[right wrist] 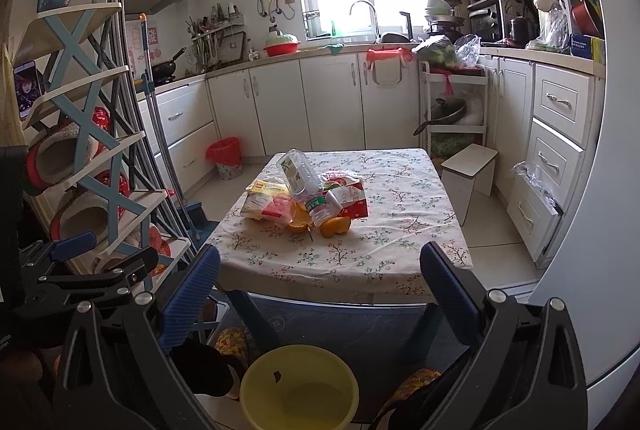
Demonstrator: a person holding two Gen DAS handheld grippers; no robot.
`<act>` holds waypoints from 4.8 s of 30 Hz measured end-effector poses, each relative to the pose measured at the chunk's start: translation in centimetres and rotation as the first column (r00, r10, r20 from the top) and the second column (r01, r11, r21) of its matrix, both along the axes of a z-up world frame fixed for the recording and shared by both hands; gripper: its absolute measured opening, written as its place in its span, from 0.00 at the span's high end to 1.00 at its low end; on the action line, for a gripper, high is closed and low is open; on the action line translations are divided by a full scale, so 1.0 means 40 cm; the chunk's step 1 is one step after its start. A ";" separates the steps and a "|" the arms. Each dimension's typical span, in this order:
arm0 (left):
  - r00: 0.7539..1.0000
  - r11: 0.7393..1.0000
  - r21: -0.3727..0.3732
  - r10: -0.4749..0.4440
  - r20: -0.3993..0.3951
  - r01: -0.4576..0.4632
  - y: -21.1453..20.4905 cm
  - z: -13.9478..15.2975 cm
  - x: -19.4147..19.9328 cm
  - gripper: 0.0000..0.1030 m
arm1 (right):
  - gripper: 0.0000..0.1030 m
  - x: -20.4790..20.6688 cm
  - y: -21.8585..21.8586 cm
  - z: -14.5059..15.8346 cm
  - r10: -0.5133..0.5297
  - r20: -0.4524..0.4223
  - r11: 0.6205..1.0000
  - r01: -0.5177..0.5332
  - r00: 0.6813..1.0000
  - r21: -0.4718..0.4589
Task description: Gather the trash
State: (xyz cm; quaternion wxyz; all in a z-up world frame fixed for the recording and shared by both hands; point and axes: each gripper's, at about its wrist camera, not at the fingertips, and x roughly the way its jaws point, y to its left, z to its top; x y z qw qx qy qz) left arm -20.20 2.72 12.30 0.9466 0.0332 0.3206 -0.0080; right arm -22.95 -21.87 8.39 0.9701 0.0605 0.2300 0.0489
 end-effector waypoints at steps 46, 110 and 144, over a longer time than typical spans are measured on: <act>0.997 0.999 0.023 0.033 -0.068 -0.032 -0.002 -0.082 0.230 0.08 | 0.07 0.224 -0.017 -0.056 0.033 -0.028 0.999 -0.034 0.999 -0.019; 0.926 0.987 -0.096 0.086 -0.368 -0.129 0.087 -0.373 0.917 0.23 | 0.61 0.812 -0.090 -0.300 0.500 -0.329 0.822 -0.318 0.801 0.473; 0.914 0.978 -0.197 -0.016 -0.404 -0.070 0.078 -0.406 0.896 0.90 | 0.61 0.758 -0.164 -0.311 0.565 -0.217 0.642 -0.259 0.796 0.722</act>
